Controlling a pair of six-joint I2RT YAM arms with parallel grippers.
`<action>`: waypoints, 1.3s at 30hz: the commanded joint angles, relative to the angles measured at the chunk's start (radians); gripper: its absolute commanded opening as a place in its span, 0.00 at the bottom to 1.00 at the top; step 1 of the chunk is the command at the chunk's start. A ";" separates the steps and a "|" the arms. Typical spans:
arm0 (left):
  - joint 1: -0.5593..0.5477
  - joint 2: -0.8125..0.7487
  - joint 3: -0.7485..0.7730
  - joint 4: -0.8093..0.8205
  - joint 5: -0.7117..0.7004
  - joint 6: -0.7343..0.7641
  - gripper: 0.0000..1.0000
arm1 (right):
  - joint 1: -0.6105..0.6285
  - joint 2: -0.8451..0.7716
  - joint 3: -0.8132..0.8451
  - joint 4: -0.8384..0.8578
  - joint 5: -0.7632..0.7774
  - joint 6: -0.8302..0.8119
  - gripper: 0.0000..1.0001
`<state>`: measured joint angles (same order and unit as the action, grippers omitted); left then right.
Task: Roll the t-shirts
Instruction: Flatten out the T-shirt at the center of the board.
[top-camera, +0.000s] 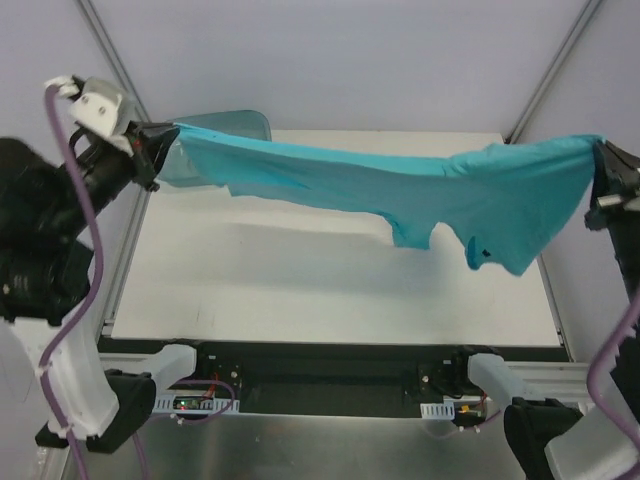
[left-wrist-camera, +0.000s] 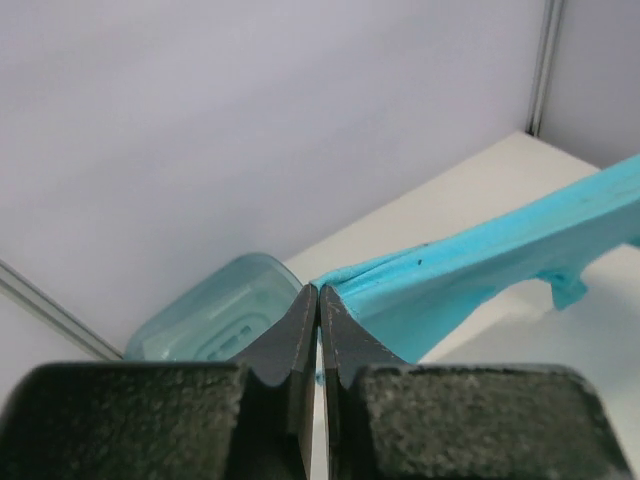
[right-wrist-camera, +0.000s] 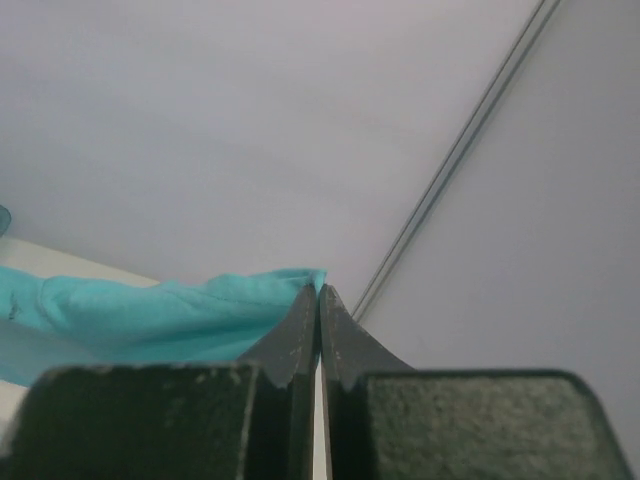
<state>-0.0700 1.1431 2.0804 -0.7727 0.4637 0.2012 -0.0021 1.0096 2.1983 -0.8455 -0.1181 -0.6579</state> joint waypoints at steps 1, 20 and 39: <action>0.009 -0.097 0.007 0.024 -0.002 0.003 0.00 | -0.007 -0.048 0.106 -0.099 -0.009 -0.002 0.01; 0.041 0.096 -0.164 0.093 0.099 0.116 0.00 | -0.118 0.023 -0.396 0.302 -0.173 0.053 0.01; 0.027 0.948 -0.145 0.115 0.092 0.221 0.00 | 0.001 1.030 -0.333 0.473 0.008 -0.038 0.01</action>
<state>-0.0448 2.0953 1.8198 -0.6643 0.6121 0.3756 0.0002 1.9190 1.6207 -0.3790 -0.1875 -0.6510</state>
